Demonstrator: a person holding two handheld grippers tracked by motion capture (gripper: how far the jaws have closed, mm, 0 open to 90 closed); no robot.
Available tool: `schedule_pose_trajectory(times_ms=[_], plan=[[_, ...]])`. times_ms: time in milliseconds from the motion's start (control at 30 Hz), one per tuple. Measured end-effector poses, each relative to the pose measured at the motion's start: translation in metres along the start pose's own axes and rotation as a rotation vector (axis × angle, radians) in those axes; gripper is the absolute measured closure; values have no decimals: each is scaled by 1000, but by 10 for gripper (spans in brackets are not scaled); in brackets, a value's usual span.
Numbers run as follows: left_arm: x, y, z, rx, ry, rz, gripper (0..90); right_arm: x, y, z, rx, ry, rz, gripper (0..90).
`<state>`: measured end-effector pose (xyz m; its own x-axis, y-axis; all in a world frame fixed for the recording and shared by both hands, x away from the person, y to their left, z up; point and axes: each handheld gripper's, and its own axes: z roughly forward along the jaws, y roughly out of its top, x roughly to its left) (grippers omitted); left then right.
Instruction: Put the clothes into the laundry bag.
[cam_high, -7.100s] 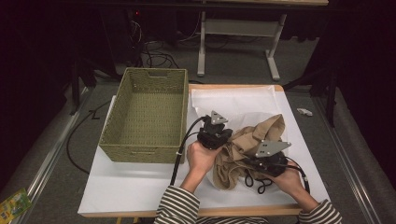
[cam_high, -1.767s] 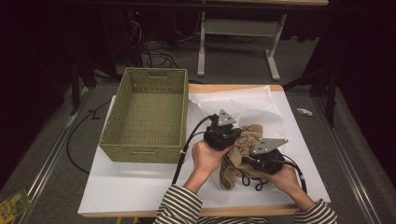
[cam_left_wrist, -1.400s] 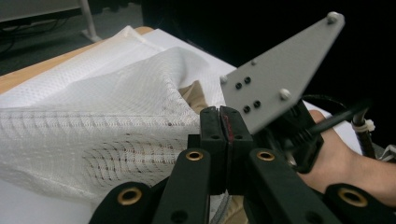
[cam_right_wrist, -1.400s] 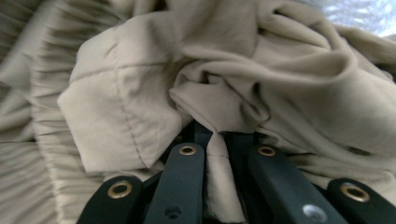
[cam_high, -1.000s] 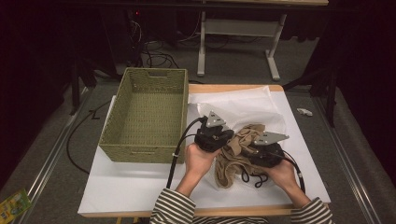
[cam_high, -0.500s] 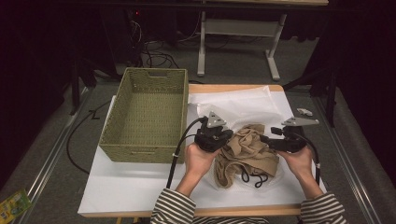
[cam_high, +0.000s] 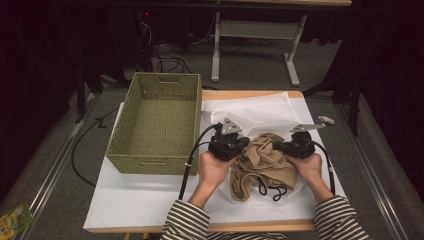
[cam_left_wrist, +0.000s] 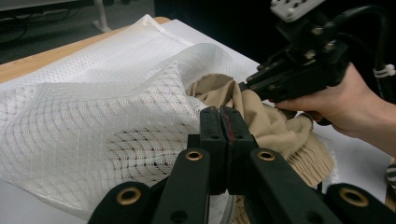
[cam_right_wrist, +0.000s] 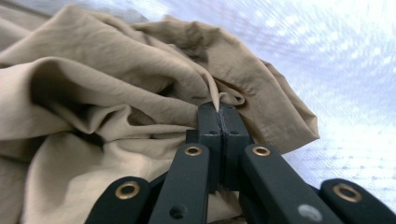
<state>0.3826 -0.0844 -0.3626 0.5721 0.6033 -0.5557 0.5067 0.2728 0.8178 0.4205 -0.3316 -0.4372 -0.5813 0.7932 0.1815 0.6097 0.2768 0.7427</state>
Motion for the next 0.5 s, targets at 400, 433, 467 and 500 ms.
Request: schedule_pose_trajectory(times_ms=[400, 433, 467, 500], plan=[[-8, 8, 5, -18, 5, 3, 890, 73, -6, -49, -85, 78, -306, 900], [-10, 9, 6, -22, 2, -1, 890, 79, -7, -48, -80, 84, -323, 900], [-11, 9, 6, -18, -2, -2, 890, 83, -7, -47, -68, 90, -336, 900], [-13, 10, 5, -17, -13, -8, 890, 85, -7, -45, -63, 97, -341, 900]])
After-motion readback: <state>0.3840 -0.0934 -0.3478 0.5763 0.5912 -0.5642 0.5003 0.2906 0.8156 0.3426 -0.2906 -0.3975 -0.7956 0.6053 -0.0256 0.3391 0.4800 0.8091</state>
